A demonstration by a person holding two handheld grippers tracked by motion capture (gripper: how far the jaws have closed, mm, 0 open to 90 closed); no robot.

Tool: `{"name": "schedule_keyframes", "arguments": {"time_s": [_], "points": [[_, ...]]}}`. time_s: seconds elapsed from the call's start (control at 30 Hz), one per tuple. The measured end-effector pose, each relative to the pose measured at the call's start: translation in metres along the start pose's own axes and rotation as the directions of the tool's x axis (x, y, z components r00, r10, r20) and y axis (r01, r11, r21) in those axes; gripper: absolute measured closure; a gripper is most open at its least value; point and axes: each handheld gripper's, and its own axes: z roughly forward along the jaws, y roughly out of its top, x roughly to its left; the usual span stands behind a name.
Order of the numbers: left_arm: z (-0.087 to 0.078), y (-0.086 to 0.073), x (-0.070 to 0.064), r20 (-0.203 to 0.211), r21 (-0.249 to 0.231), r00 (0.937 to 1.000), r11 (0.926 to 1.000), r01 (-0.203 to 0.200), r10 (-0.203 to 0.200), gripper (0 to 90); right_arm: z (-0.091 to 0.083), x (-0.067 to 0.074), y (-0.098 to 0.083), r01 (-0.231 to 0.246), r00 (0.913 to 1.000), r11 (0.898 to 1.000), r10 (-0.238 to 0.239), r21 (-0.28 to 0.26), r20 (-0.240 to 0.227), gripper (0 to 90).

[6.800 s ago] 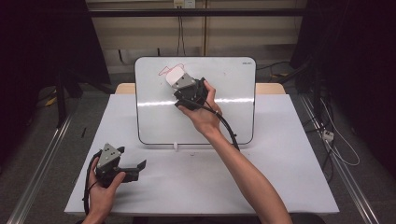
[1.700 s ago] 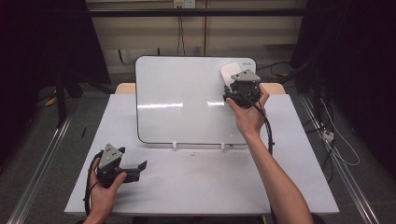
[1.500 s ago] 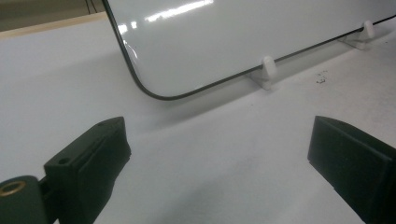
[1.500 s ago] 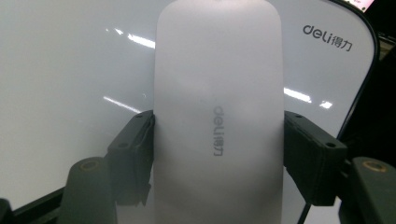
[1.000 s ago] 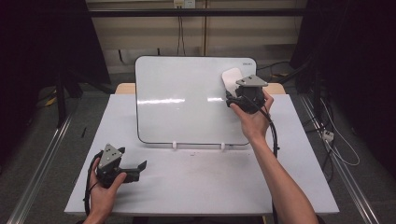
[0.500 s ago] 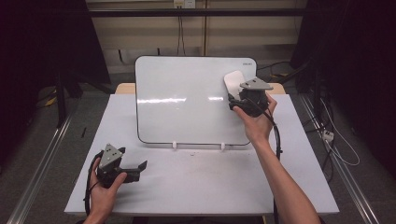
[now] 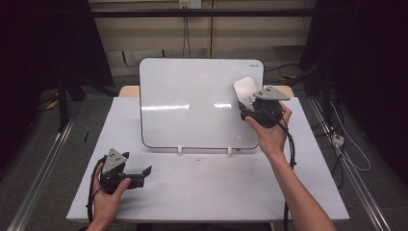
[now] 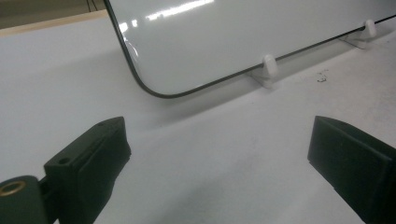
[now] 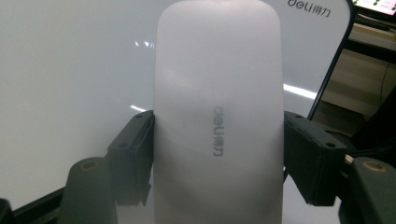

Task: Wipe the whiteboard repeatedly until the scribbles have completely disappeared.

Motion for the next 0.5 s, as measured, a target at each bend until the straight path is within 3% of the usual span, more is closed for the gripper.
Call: {"name": "schedule_keyframes", "arguments": {"time_s": [0.5], "points": [[-0.001, 0.001, -0.001, -0.002, -0.010, 1.0000, 0.9999, -0.002, 0.002, 5.1, -0.012, 0.004, -0.024, 0.008, 0.9992, 1.000, -0.009, -0.007, -0.039, 31.7]]}}
